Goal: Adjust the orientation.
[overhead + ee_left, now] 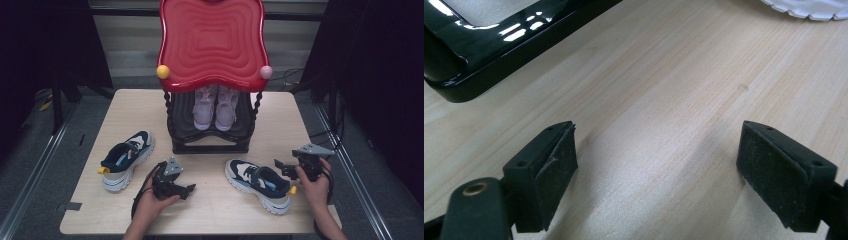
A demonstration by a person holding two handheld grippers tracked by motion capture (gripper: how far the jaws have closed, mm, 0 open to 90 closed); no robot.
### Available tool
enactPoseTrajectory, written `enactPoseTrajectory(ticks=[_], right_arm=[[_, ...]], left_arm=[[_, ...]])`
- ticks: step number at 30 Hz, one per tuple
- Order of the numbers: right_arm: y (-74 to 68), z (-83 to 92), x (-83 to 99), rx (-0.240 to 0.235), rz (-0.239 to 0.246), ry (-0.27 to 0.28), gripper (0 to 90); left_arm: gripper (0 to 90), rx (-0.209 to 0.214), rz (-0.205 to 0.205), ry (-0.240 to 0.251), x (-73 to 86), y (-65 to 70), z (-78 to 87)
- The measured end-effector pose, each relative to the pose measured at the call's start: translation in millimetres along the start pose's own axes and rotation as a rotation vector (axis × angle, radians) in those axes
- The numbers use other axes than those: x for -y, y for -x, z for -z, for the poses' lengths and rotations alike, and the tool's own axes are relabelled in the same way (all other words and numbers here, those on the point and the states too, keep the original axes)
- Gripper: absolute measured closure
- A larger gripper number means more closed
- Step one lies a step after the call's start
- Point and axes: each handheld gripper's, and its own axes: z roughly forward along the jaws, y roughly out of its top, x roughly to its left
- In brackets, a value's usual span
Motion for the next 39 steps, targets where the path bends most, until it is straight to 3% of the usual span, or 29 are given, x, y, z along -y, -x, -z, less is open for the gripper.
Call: enactPoseTrajectory(ticks=[23,25,27,39], right_arm=[[-2.6,-19.1,12.0,0.005,0.071,-0.105,14.9],[-2.7,-21.0,12.0,-0.006,0.08,-0.135,13.7],[-0.8,-21.5,11.6,-0.026,0.058,-0.145,13.2],[-0.9,-22.5,11.3,-0.048,0.073,-0.148,12.7]], left_arm=[[16.1,0.003,0.006,0.001,0.5,0.4,0.3],[16.1,0.003,0.005,0.002,0.5,0.4,0.3],[16.1,0.003,0.006,0.002,0.5,0.5,0.3],[15.2,-0.007,0.01,-0.003,0.9,1.1,1.0]])
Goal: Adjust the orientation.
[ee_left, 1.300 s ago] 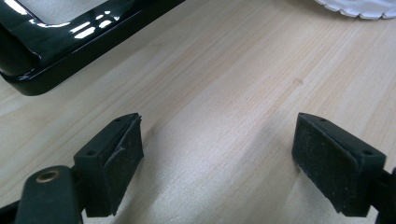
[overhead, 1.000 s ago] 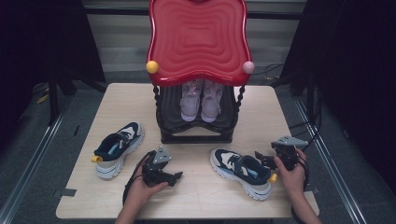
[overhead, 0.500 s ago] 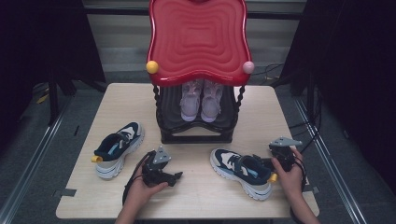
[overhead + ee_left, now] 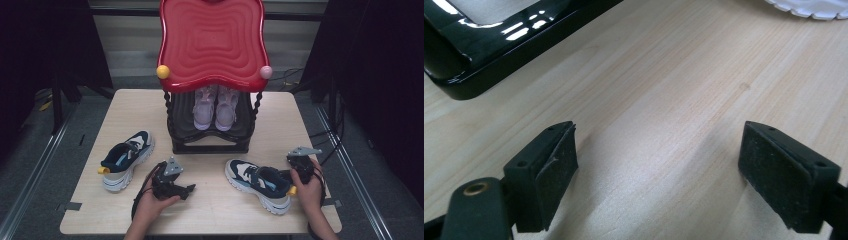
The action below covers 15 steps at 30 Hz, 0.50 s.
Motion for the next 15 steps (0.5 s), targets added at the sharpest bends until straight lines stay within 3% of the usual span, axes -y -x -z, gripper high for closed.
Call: enactPoseTrajectory(ticks=[15], right_arm=[[0.3,-0.4,0.1,-0.006,0.012,0.004,12.7]], left_arm=[[17.3,0.007,0.018,-0.012,-3.6,-1.8,7.9]])
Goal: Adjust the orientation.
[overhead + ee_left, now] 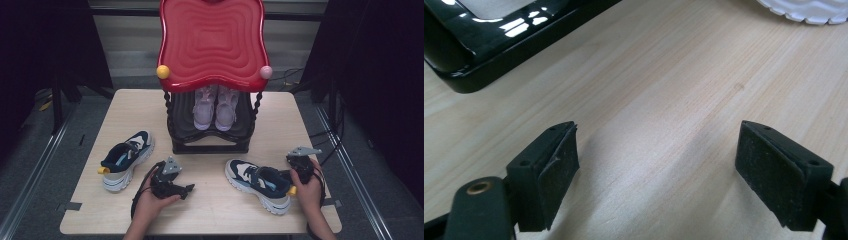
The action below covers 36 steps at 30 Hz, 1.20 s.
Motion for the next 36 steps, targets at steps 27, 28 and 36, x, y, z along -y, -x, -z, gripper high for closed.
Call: enactPoseTrajectory(ticks=[27,28,36], right_arm=[[-0.1,0.0,0.0,0.0,0.0,0.0,12.7],[-0.1,0.0,0.0,0.0,0.0,0.0,12.7],[-0.2,0.1,-0.1,0.0,-0.001,-0.001,12.7]], left_arm=[[19.7,-0.123,0.018,0.038,-20.8,-35.7,75.5],[19.8,-0.131,0.018,0.035,-20.8,-37.8,79.4],[19.8,-0.185,0.043,0.014,-10.4,-53.7,92.7]])
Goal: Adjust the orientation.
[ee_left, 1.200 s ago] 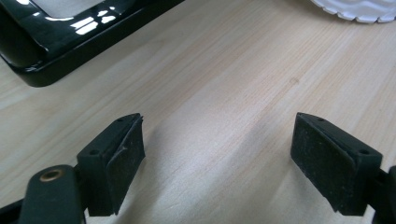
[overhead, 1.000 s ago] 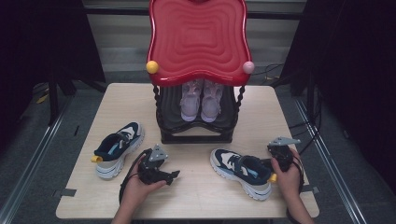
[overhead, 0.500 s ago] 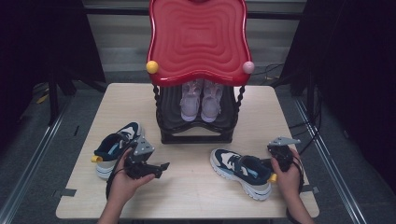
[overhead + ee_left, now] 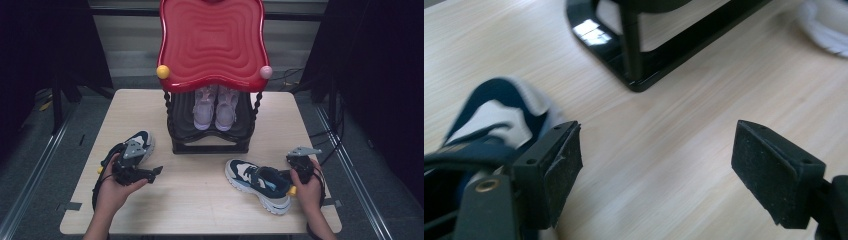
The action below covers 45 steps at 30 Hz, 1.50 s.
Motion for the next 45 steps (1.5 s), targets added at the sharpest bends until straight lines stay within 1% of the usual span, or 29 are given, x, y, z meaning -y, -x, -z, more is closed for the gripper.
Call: enactPoseTrajectory(ticks=[2,3,4,6,8,11,12,13,14,15,16,17,18,20,21,22,26,28,29,31,33,36,38,39,41,42,44,45], right_arm=[[0.0,0.0,0.0,0.0,0.0,0.0,12.7],[0.0,0.0,0.0,0.0,-0.001,0.0,12.7],[0.0,0.0,0.0,0.0,0.0,0.0,12.7],[0.1,-0.1,0.1,0.0,0.002,0.001,12.7],[0.0,0.0,0.0,0.0,0.0,0.0,12.7],[-0.1,0.0,0.0,0.0,-0.001,0.0,12.7],[0.0,0.0,0.0,0.0,0.0,0.0,12.7],[0.0,0.0,0.0,0.0,0.0,0.0,12.7],[0.0,0.0,0.0,0.0,0.0,0.0,12.7],[0.1,-0.1,0.1,0.0,0.002,0.001,12.7],[0.1,0.0,0.1,0.0,0.002,0.001,12.7],[0.0,0.0,0.0,0.0,0.0,0.0,12.7],[0.0,0.0,0.0,0.0,0.0,0.0,12.8],[0.0,0.0,0.0,0.0,0.0,0.0,12.7],[0.0,0.0,0.0,0.0,0.0,0.0,12.8],[0.0,0.0,0.0,0.0,0.0,0.0,12.8],[-0.2,0.1,0.0,0.0,-0.001,-0.001,12.8],[0.0,0.0,0.1,0.0,0.001,0.0,12.8],[0.1,-0.1,0.1,0.0,0.002,0.001,12.8],[0.1,-0.1,0.1,0.0,0.002,0.001,12.8],[-0.1,0.0,0.1,0.001,0.001,0.0,12.8],[-0.1,0.0,0.1,0.001,0.001,0.0,12.8],[0.1,-0.1,0.1,0.001,0.002,0.001,12.8],[-0.1,0.1,0.0,0.0,-0.001,-0.001,12.8],[0.0,0.0,0.1,0.001,0.002,0.001,12.8],[-0.1,0.0,0.1,0.001,0.001,0.0,12.8],[-0.1,0.0,0.1,0.001,0.002,0.001,12.9],[0.0,-0.1,0.0,0.0,0.003,0.002,12.8]], left_arm=[[19.8,-0.011,0.004,-0.001,1.0,-4.0,2.9],[19.8,-0.019,0.002,-0.011,1.0,-6.5,4.8],[19.8,-0.028,0.011,-0.009,1.1,-8.2,6.3],[20.0,-0.041,0.012,-0.009,0.9,-12.3,10.4],[20.3,-0.062,-0.005,-0.025,0.8,-15.4,14.3],[21.5,-0.092,-0.013,-0.053,2.3,-19.7,17.1],[22.2,-0.104,-0.013,-0.072,2.9,-21.7,18.5],[24.1,-0.111,-0.004,-0.083,4.0,-24.0,18.2],[25.0,-0.107,0.008,-0.109,5.1,-26.4,17.7],[26.5,-0.101,0.009,-0.131,6.6,-28.0,16.2],[29.5,-0.114,-0.004,-0.156,7.8,-29.0,14.8],[31.7,-0.116,-0.011,-0.178,8.6,-29.7,13.4],[34.2,-0.108,-0.015,-0.193,9.4,-30.3,11.7],[40.0,-0.119,-0.03,-0.232,10.4,-30.4,7.5],[46.6,-0.122,-0.045,-0.258,10.9,-30.8,5.1],[50.1,-0.13,-0.055,-0.28,11.1,-31.7,3.5],[69.5,-0.15,-0.021,-0.282,10.4,-36.8,3.9],[75.4,-0.141,0.004,-0.279,10.2,-39.9,3.9],[76.3,-0.137,0.013,-0.281,9.9,-40.6,3.9],[77.8,-0.142,0.024,-0.283,9.0,-40.0,3.4],[78.8,-0.142,0.045,-0.275,8.1,-38.5,2.4],[79.5,-0.152,0.085,-0.262,4.5,-33.3,0.0],[79.6,-0.155,0.12,-0.239,0.9,-28.2,-2.6],[79.6,-0.155,0.13,-0.235,-1.3,-25.7,-4.7],[79.5,-0.167,0.126,-0.242,-5.8,-22.3,-9.9],[79.5,-0.177,0.133,-0.233,-8.0,-20.6,-12.4],[79.5,-0.182,0.154,-0.221,-12.4,-19.1,-16.8],[79.5,-0.187,0.153,-0.218,-15.0,-18.5,-20.1]])
